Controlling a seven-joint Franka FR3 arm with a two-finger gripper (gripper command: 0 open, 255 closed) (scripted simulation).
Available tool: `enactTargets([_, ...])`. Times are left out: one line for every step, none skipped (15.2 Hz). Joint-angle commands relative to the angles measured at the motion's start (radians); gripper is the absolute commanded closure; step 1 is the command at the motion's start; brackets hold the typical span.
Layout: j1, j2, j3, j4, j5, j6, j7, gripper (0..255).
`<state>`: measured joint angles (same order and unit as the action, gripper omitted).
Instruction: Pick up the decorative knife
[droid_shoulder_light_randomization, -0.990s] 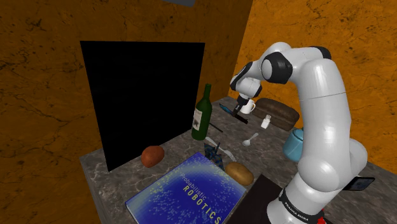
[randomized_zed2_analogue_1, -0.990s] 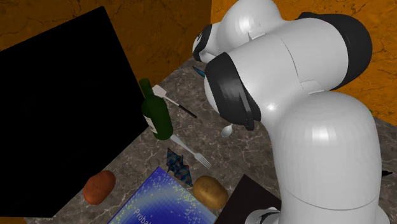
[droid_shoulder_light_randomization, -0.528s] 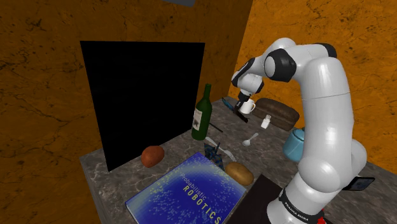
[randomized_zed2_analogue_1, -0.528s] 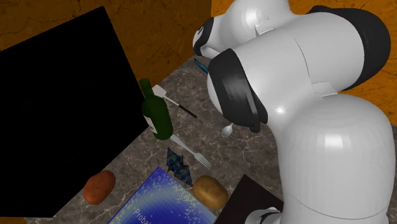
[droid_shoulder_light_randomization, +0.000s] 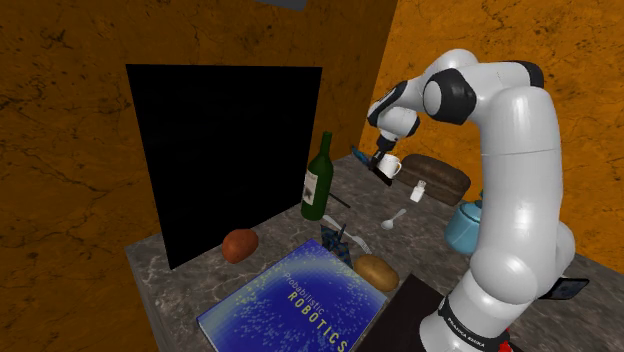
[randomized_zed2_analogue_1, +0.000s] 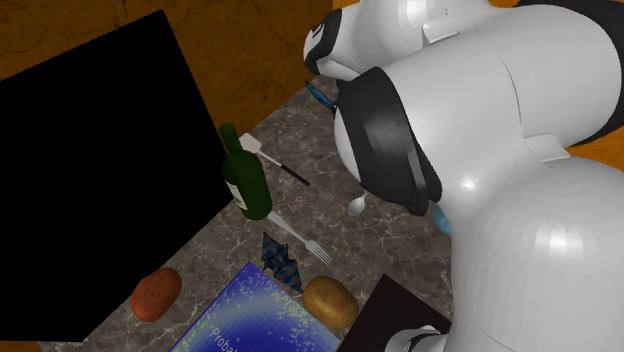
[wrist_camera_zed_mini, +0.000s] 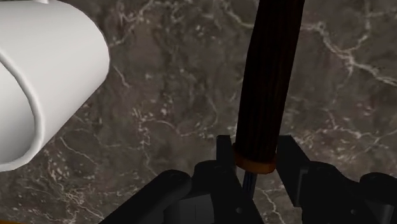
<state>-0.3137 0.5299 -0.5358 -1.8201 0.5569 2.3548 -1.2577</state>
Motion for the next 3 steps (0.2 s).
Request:
enactTargets([0.005, -0.017, -0.01, 0.003, -0.015, -0.018, 0.01, 255])
enactTargets([0.006, -0.018, -0.011, 0.003, -0.016, -0.02, 0.011, 255])
enactTargets([0.006, -0.018, -0.011, 0.003, -0.016, -0.019, 0.011, 255])
